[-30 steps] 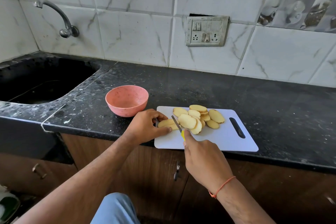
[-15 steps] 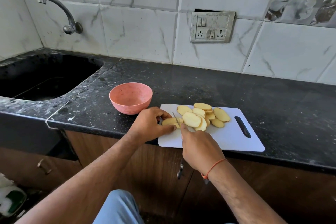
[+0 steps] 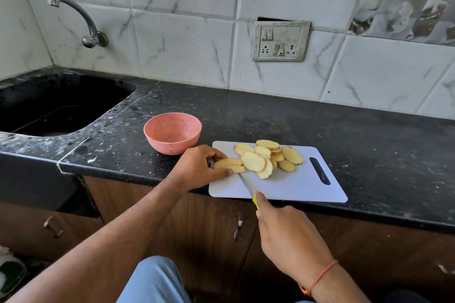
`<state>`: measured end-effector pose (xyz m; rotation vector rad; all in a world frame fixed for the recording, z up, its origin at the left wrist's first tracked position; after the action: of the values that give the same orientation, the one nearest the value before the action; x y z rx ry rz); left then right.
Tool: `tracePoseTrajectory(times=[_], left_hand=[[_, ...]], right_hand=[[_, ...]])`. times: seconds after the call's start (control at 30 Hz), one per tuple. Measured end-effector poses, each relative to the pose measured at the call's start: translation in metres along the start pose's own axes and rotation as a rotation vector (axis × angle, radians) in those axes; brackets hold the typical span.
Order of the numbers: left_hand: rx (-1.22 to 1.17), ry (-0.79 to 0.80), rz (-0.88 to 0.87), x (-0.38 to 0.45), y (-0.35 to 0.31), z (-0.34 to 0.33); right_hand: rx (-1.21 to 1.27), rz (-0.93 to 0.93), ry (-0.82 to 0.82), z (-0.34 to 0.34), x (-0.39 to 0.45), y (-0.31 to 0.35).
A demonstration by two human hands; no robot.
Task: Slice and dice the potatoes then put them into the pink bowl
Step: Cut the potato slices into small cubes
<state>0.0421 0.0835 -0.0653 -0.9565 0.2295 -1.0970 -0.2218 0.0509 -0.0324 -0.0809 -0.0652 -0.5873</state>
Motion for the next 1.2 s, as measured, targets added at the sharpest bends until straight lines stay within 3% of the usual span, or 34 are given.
tracePoseTrajectory(times=[0.37, 0.8, 1.2], left_hand=[[-0.116, 0.002, 0.060, 0.002, 0.013, 0.003], [-0.139, -0.003, 0.057, 0.003, 0.014, 0.002], [-0.096, -0.026, 0.097, 0.003, 0.010, 0.001]], right_hand=[[0.060, 0.016, -0.119, 0.001, 0.038, 0.014], [0.059, 0.035, -0.032, -0.007, 0.085, 0.021], [-0.039, 0.037, 0.043, -0.003, 0.030, 0.014]])
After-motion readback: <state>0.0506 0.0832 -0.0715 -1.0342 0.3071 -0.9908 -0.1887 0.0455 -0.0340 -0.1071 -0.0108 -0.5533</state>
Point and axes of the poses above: each hand's wrist, its own x-axis towards the middle knuckle, its own z-axis out of the back of the hand, y = z × x, the point moved 3 cm from there along x, towards the middle knuckle, and after that the axes turned 11 degrees about -x, right-handed, at the moved point
